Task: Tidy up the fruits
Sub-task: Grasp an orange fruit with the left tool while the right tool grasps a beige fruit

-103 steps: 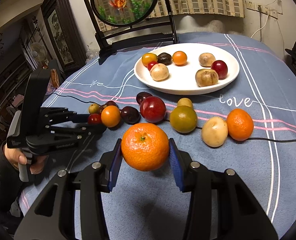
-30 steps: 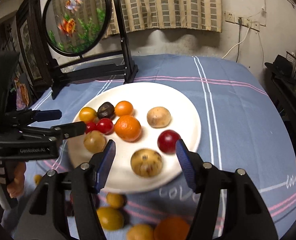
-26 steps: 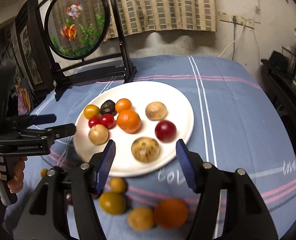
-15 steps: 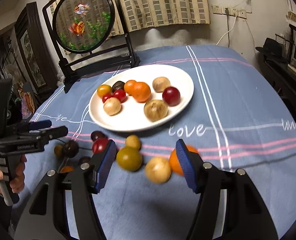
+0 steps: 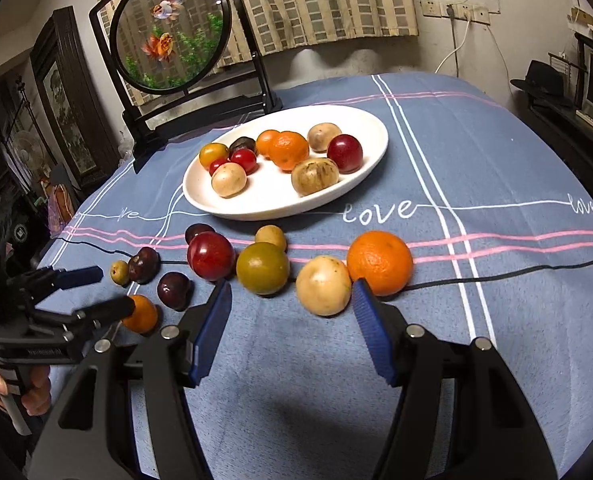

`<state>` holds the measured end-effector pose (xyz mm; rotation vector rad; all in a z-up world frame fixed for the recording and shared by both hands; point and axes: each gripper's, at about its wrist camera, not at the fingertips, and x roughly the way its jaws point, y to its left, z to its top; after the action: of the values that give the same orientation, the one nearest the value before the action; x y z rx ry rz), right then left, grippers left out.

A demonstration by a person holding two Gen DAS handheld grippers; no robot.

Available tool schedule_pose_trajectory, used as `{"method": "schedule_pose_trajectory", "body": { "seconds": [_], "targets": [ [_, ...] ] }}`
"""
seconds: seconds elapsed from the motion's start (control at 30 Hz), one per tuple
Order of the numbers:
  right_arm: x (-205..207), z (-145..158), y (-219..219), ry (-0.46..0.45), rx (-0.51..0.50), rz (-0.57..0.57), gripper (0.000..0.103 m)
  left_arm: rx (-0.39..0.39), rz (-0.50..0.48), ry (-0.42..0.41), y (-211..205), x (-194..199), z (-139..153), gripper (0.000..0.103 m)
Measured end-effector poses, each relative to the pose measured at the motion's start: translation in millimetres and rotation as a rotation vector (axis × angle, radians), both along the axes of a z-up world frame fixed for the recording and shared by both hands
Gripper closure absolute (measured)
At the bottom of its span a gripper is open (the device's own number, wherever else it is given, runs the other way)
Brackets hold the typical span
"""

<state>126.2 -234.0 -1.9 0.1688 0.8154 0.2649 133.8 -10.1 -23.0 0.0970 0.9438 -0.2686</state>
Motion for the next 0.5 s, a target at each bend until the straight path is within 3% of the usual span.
{"method": "schedule_pose_trajectory", "body": {
  "seconds": [0.37, 0.47, 0.5],
  "targets": [
    [-2.8, 1.6, 3.2, -0.010, -0.001, 0.022, 0.040, 0.020, -0.039, 0.028, -8.9, 1.9, -22.1, 0.014],
    [-3.4, 1.8, 5.0, -0.014, -0.006, 0.029, 0.040, 0.019, -0.032, 0.039, -6.6, 4.6, -27.4, 0.018],
    [-3.5, 1.6, 5.4, -0.013, -0.007, 0.030, 0.040, 0.021, -0.030, 0.039, -6.2, 5.2, -28.5, 0.024]
  ]
}}
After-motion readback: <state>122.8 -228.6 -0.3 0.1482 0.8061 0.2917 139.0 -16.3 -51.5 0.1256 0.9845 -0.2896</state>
